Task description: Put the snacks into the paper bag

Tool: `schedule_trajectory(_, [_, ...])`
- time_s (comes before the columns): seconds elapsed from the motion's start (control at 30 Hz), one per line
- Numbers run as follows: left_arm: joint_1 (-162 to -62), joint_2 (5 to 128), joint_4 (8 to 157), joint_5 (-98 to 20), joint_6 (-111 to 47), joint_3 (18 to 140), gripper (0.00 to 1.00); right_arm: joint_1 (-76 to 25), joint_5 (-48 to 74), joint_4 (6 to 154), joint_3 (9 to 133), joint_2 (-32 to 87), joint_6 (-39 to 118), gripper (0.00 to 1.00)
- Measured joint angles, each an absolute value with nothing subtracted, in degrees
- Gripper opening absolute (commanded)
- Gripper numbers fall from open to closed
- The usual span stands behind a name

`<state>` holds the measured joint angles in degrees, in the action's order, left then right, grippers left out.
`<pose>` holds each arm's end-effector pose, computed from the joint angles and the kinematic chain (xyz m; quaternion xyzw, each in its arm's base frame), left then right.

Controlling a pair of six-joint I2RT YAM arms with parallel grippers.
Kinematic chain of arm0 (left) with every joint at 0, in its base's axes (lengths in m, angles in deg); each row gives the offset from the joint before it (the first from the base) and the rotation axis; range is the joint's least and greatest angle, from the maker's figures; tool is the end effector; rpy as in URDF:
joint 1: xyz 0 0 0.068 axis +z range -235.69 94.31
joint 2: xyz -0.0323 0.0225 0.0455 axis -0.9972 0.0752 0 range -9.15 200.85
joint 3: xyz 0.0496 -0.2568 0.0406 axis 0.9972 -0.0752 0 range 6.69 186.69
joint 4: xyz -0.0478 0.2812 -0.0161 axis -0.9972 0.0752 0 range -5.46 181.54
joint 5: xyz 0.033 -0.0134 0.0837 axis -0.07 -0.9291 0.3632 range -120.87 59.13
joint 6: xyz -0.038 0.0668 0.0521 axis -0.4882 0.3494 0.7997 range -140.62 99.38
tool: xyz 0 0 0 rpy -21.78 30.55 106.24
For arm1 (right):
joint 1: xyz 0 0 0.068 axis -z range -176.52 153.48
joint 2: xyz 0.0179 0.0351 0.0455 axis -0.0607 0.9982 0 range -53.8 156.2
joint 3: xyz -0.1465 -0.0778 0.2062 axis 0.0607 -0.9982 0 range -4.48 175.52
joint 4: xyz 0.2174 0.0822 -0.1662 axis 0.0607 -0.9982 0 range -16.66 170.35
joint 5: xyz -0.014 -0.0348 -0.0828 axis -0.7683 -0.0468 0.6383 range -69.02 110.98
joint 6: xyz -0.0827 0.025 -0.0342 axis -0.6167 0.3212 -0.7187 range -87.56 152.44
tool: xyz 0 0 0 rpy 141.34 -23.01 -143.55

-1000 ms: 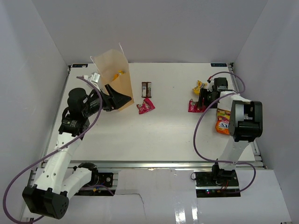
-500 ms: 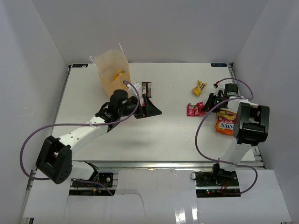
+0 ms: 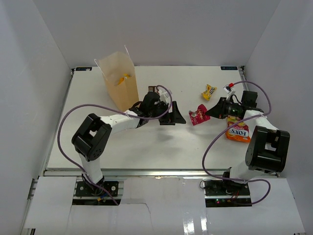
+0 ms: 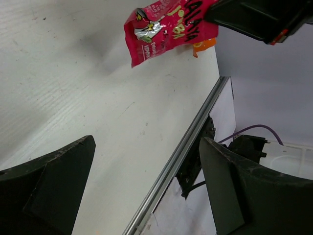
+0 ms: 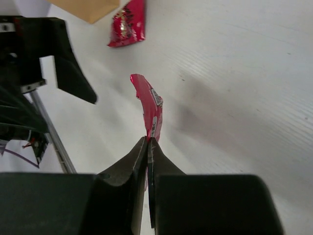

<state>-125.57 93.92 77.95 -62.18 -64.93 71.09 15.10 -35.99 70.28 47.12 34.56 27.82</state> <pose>0.3174 -0.3218 0.1630 0.0981 0.8469 -0.4877 0.1877 0.3542 -0.0011 0.1678 -0.1252 0.8265 0.3933 0.3827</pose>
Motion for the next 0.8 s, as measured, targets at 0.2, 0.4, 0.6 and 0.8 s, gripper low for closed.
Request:
schedule_trajectory(0.2, [-126.0, 98.9, 76.5, -64.9, -62.1, 75.5, 0.98, 15.1, -42.9, 71.1, 45.9, 30.3, 30.7, 0.08])
schedule_trajectory(0.4, [-125.9, 99.3, 67.0, -70.4, -60.9, 75.2, 0.98, 15.1, -47.9, 72.0, 45.5, 27.7, 34.0, 0.08])
schedule_trajectory(0.6, [-126.0, 99.9, 59.7, -74.4, -62.7, 74.8, 0.86, 14.7, -50.9, 72.8, 45.5, 26.0, 36.3, 0.08])
schedule_trajectory(0.8, [-126.0, 102.7, 55.9, -76.8, -65.8, 75.5, 0.67, 13.3, -52.1, 73.9, 45.2, 24.9, 38.1, 0.08])
